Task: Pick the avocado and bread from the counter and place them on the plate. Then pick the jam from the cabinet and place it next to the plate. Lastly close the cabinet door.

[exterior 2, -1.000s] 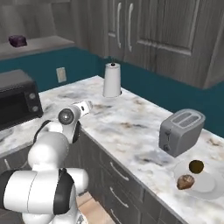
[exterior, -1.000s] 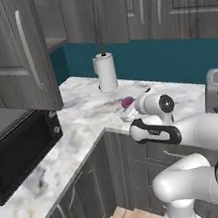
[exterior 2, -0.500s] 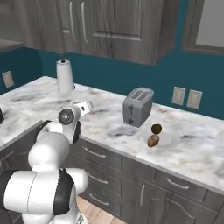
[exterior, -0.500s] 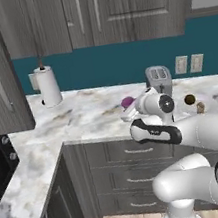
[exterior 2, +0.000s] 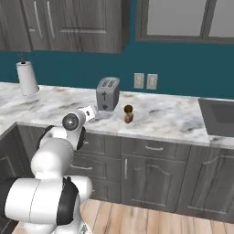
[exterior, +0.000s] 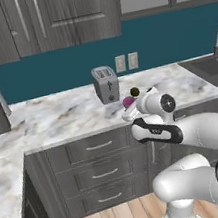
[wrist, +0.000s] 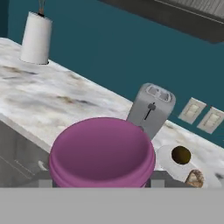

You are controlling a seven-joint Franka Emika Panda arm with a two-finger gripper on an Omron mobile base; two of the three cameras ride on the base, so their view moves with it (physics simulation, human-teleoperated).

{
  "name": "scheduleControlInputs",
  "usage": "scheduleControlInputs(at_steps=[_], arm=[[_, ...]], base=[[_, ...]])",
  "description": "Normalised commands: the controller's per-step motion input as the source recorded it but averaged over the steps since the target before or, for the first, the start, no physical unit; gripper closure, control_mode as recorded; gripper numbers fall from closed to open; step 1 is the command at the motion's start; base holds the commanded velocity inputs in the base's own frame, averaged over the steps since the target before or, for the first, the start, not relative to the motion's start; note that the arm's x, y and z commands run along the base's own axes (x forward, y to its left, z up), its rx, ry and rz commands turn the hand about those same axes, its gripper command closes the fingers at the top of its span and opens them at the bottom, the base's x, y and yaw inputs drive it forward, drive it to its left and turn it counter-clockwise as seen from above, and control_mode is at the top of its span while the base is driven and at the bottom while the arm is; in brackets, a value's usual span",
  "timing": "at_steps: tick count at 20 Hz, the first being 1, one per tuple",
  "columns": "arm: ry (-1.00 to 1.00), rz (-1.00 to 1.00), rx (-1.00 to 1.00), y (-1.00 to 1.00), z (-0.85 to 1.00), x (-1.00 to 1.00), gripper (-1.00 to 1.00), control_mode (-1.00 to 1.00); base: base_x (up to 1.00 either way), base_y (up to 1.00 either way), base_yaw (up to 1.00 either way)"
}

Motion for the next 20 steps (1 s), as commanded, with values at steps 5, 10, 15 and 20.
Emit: scheduleControlInputs(at_steps=[5,10,15,20], arm=[[0.00,0.00,0.00,0.00,0.00,0.00,1.00,1.00],[0.00,0.00,0.00,0.00,0.00,0.00,1.00,1.00],[0.00,0.00,0.00,0.00,0.00,0.00,1.00,1.00],[0.00,0.00,0.00,0.00,0.00,0.00,1.00,1.00]], base=[[-0.45,0.00,-0.45],[-0.16,0.00,-0.27],[-0.02,0.00,-0.13],[0.21,0.01,-0.13]])
